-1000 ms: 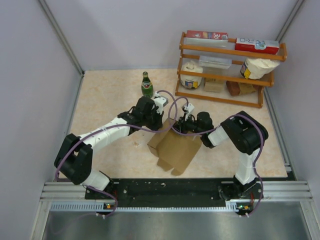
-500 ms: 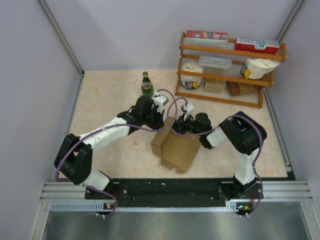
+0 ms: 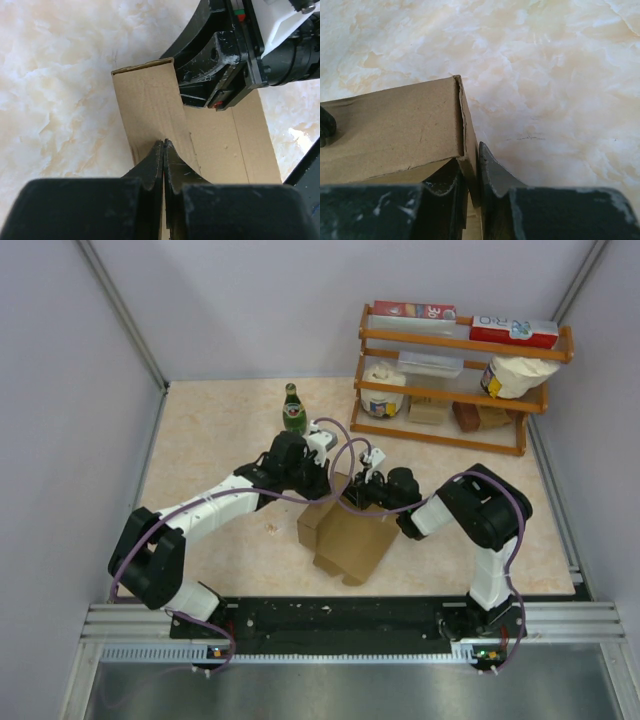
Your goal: Fold the paper box
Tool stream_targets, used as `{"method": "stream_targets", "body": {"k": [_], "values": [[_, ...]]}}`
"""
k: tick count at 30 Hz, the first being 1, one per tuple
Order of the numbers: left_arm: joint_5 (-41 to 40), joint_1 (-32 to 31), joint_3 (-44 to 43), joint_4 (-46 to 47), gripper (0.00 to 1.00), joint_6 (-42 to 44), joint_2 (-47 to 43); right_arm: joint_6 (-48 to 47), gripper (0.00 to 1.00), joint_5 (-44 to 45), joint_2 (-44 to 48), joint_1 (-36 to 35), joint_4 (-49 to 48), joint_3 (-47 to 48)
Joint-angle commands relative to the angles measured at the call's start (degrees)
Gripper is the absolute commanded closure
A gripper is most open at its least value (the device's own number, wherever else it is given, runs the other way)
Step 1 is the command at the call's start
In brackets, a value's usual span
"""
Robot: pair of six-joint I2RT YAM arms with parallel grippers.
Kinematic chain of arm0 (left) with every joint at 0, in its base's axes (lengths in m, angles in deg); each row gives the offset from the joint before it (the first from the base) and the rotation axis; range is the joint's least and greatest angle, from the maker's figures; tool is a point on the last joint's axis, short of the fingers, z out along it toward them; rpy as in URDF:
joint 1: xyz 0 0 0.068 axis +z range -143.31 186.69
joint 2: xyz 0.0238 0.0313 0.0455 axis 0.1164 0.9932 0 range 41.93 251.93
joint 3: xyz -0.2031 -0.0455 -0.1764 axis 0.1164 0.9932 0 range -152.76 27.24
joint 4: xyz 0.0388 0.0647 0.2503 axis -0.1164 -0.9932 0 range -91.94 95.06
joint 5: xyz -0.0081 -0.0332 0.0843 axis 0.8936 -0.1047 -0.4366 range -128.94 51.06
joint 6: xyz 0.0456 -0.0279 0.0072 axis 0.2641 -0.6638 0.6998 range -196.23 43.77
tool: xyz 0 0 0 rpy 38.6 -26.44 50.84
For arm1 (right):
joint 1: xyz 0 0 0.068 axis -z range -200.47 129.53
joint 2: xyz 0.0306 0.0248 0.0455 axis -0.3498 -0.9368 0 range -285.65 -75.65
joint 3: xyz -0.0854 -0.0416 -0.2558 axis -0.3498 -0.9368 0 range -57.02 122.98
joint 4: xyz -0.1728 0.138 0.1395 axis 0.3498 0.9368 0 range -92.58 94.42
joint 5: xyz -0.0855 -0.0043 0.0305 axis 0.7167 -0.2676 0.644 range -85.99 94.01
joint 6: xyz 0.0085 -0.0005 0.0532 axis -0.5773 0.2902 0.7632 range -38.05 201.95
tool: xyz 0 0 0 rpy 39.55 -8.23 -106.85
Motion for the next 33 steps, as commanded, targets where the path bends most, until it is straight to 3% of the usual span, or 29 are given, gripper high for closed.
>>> {"method": "stream_targets", "body": {"k": [1, 5, 15, 26, 29, 33], "values": [[4.2, -0.5, 1.8, -0.4, 1.0, -1.3, -0.9, 0.6, 0.92, 1.6, -0.4, -0.8, -4.1, 1.8], [3.6, -0.5, 2.2, -0.4, 1.0, -1.3, -1.3, 0.7, 0.75, 0.1, 0.5, -0.8, -4.8, 0.7], [2.1, -0.5, 2.1, -1.6, 1.0, -0.5, -2.0, 0.4, 0.52, -2.4, 2.1, -0.8, -10.3, -4.9], [1.2, -0.5, 1.2, -1.5, 1.0, -0.6, -2.6, 4.3, 0.48, 3.3, 13.0, -0.7, -15.6, -15.8], [1.4, -0.5, 0.9, -1.6, 1.0, -0.6, -1.8, 6.9, 0.48, 5.4, 18.2, -0.6, -12.1, -17.3], [1.2, -0.5, 1.1, -1.5, 1.0, -0.5, -1.5, 8.5, 0.47, 8.2, 27.5, -0.7, 0.2, -16.9]]}}
